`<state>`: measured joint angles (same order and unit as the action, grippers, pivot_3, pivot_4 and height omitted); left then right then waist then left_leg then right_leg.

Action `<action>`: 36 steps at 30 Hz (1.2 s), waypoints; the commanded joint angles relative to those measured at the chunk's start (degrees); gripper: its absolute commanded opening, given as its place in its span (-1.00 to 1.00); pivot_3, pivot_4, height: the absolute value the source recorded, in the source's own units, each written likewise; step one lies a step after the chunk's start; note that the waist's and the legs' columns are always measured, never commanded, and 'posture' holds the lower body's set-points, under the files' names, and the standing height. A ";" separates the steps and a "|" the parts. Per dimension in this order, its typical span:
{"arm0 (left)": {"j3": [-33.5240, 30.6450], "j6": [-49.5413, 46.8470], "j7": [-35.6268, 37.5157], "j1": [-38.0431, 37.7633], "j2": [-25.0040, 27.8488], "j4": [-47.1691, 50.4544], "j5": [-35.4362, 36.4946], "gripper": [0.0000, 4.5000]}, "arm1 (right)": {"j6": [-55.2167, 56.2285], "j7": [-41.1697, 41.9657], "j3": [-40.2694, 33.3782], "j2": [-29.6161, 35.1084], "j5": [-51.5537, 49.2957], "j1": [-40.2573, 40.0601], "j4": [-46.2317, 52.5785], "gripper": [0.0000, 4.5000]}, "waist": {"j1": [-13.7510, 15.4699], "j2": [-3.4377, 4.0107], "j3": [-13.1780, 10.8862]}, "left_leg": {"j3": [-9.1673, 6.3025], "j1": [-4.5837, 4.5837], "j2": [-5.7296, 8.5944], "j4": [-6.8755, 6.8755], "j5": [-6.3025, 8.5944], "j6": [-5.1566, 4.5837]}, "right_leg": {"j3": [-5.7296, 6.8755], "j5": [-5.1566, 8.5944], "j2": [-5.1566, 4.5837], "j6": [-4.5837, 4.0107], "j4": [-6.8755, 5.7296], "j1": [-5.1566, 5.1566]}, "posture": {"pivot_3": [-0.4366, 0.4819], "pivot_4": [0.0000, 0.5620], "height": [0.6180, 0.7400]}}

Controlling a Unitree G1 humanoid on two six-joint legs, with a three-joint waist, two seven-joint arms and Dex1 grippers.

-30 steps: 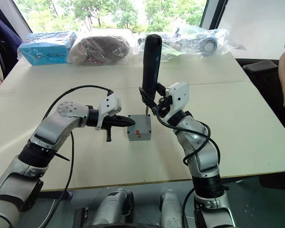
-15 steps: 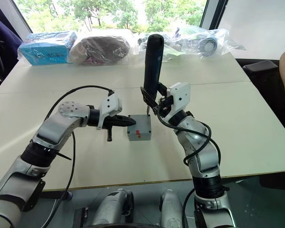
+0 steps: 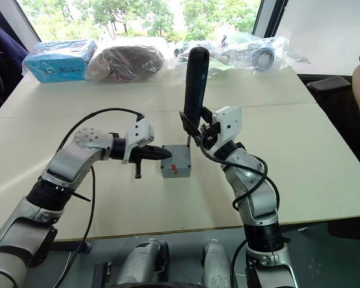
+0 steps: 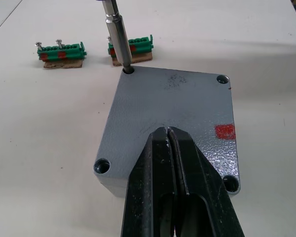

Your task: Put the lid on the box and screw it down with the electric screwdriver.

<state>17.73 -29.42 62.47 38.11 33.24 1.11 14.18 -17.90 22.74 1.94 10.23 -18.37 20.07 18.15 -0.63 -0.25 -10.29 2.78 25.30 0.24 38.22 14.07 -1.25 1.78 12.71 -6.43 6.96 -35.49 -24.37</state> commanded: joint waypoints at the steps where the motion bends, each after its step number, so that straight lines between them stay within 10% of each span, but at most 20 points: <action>1: 0.46 -0.48 0.04 -0.34 0.02 0.31 -1.01 -1.00 | 1.91 0.44 0.23 0.09 0.13 -0.56 1.49 -0.20 | 0.01 -0.01 0.01 | 0.00 0.00 0.00 0.00 0.00 0.00 | 0.00 0.00 0.00 0.00 0.00 0.01 | -0.05 -0.47 1.00; 36: 1.59 -0.22 -0.33 -2.53 -0.85 0.78 -3.21 -1.00 | -3.61 0.72 5.66 -0.87 2.96 -6.98 -5.54 -0.20 | -0.06 -0.41 1.33 | -0.02 -1.24 -0.18 -0.21 0.11 -0.12 | 0.01 0.23 -0.01 -0.32 0.21 1.20 | -0.05 -0.47 1.00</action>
<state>18.43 -29.45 61.97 36.31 32.59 1.38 11.60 -17.85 22.54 5.43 9.79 -14.50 17.33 17.11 -0.69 -0.65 -8.96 2.76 24.00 0.05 37.98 14.19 -1.37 1.79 12.96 -6.44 6.62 -35.26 -23.11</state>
